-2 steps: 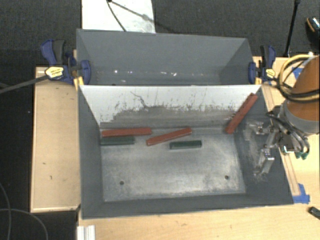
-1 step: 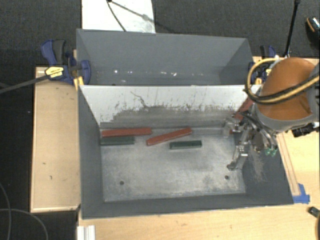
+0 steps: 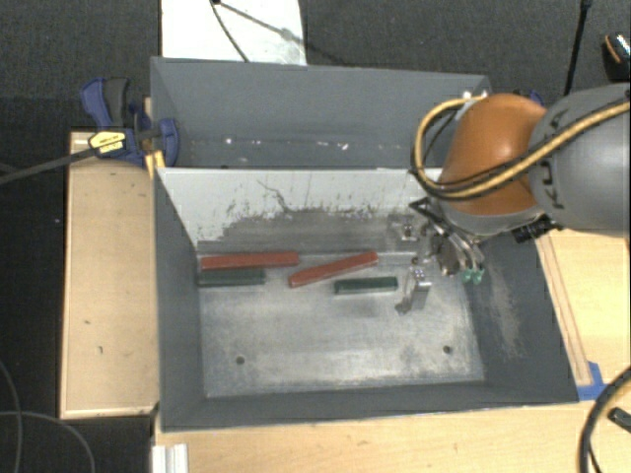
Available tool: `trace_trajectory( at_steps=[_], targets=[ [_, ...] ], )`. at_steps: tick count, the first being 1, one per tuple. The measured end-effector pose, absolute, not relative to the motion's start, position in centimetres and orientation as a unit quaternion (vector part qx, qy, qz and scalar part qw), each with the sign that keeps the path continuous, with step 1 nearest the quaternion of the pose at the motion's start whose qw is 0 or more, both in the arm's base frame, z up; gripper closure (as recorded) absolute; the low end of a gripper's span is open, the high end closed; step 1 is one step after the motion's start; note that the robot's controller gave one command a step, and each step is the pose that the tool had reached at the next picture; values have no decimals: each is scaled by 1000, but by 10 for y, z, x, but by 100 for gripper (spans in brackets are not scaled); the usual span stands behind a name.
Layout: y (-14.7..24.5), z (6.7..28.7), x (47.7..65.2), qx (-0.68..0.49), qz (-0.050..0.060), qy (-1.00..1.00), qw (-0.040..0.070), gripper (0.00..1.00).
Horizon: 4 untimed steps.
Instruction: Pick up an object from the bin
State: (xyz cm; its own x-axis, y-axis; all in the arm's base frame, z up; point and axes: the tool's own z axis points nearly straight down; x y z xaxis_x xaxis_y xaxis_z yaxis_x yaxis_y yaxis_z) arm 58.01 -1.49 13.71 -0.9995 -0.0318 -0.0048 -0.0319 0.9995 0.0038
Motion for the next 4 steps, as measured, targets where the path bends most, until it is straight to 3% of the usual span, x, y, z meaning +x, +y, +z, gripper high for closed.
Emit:
trace_trajectory(
  at_steps=[1, 2, 3, 4],
  targets=[
    [-20, 138, 579, -14, 0, 1000, 2, 100],
    [-20, 138, 579, -16, 0, 1000, 2, 0],
    [0, 69, 590, 87, 1, 996, 0, 0],
    [76, 94, 578, 59, 2, 998, 2, 0]
  ],
)
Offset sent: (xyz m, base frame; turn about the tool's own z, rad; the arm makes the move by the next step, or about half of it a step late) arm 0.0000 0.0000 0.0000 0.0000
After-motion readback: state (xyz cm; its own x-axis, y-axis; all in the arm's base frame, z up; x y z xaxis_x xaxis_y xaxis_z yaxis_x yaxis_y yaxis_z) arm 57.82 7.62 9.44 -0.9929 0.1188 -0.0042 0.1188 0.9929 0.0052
